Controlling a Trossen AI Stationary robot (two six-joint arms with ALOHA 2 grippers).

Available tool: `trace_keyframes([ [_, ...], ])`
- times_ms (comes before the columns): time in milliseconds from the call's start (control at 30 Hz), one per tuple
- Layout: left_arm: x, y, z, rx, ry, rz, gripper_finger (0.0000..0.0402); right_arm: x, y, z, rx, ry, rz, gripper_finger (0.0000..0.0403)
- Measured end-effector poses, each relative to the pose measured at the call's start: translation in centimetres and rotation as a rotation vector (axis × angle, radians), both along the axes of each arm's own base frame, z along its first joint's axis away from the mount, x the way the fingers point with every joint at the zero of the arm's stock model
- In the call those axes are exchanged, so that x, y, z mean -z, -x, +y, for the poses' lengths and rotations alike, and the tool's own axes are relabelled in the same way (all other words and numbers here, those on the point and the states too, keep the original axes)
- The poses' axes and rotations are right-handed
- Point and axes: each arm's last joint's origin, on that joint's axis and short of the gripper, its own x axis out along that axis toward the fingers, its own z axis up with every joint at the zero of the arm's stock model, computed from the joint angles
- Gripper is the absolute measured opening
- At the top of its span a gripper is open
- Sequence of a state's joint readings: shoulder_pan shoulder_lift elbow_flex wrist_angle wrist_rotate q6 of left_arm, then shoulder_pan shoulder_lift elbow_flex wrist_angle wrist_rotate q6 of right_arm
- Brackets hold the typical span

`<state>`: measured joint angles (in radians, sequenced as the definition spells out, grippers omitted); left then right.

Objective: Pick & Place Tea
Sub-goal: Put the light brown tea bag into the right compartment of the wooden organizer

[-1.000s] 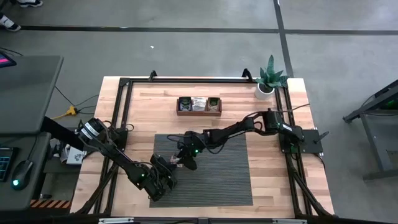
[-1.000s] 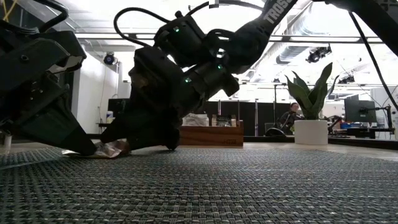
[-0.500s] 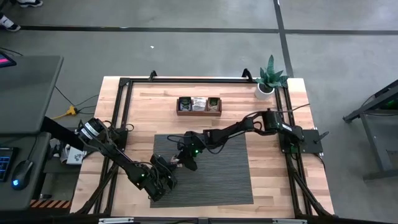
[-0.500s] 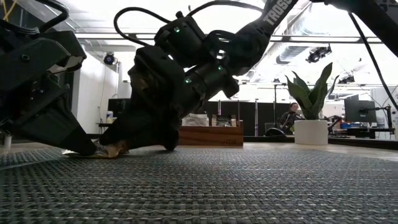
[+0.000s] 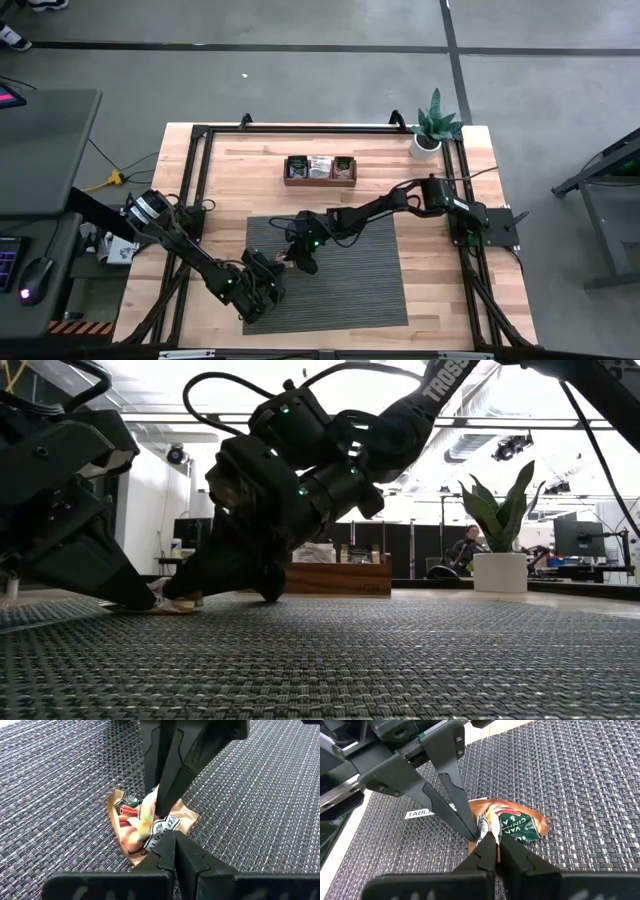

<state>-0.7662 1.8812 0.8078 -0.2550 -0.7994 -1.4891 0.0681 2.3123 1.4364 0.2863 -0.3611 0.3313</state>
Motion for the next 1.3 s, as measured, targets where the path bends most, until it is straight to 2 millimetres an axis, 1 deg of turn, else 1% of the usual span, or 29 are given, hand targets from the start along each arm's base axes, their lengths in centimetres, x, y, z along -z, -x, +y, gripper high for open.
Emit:
trace_keyframes([
  [167, -0.2, 0.3, -0.5, 0.017, -0.004, -0.003, 0.0000, 0.0, 0.0, 0.0, -0.006, 0.014, -0.008, 0.0008],
  [333, -1.4, 0.4, -1.1, 0.035, -0.024, 0.003, 0.0000, -0.3, 0.0, -0.1, -0.010, 0.038, -0.021, 0.0004],
  [500, -2.8, 0.5, -1.5, 0.053, -0.027, 0.066, 0.0001, -2.0, 0.1, -0.3, -0.002, 0.072, -0.049, 0.0002],
  [600, -3.4, 0.5, -1.7, 0.054, -0.049, 0.078, 0.0001, -3.1, 0.5, -0.4, 0.013, 0.128, -0.036, 0.0002],
  [833, -3.6, 0.4, -1.8, 0.048, -0.056, 0.061, 0.0001, -6.3, 2.2, -1.0, 0.083, 0.355, 0.056, 0.0001],
  [1000, -3.6, 0.4, -1.8, 0.049, -0.054, 0.062, 0.0001, -8.4, 3.9, -1.4, 0.139, 0.560, 0.148, 0.0001],
  [1067, -3.7, 0.4, -1.8, 0.048, -0.052, 0.064, 0.0001, -8.6, 4.6, -1.3, 0.157, 0.659, 0.203, 0.0000],
  [1300, -3.7, 0.4, -1.8, 0.052, -0.063, 0.060, 0.0001, -8.2, 6.3, -1.0, 0.200, 0.922, 0.379, 0.0000],
])
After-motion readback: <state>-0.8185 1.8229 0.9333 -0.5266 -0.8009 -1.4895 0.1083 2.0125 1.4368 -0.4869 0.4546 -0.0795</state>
